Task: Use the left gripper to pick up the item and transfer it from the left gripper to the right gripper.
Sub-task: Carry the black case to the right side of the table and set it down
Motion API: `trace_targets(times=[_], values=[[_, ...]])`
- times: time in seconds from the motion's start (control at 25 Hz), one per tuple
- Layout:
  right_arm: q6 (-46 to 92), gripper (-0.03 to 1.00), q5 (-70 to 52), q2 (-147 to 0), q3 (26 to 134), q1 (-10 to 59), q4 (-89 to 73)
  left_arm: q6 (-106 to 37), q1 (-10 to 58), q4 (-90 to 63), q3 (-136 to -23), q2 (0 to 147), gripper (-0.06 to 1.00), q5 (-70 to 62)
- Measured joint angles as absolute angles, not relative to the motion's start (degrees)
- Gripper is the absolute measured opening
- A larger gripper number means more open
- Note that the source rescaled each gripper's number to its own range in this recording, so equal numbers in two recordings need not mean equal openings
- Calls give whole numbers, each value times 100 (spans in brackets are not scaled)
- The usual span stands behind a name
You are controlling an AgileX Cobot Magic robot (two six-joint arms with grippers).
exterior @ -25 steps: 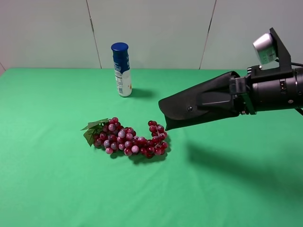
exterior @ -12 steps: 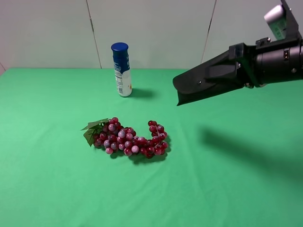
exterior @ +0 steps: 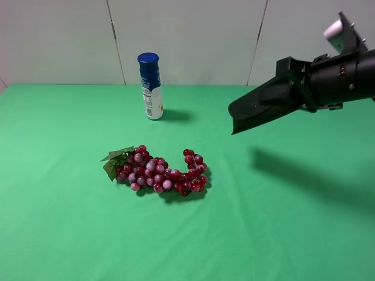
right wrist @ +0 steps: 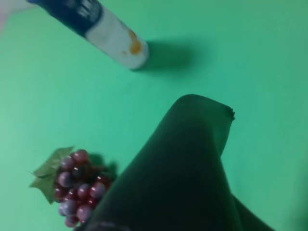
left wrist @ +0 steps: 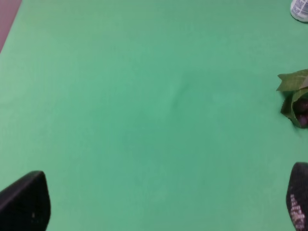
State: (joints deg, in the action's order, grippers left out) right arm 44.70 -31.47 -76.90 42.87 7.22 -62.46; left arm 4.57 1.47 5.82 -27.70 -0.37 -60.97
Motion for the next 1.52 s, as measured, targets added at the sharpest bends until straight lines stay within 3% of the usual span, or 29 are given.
trace_targets(times=[0.64, 1.24, 1.52], values=[[4328, 0, -2503, -9075, 4732, 695, -6270, 457, 147, 582, -2770, -37, 97, -6090], [4016, 0, -3035, -9736, 5271, -359, -6380, 452, 147, 582, -2770, -37, 97, -6090], [3943, 0, -3425, -9736, 5271, -427, -6386, 452, 147, 582, -2770, -37, 97, -6090]])
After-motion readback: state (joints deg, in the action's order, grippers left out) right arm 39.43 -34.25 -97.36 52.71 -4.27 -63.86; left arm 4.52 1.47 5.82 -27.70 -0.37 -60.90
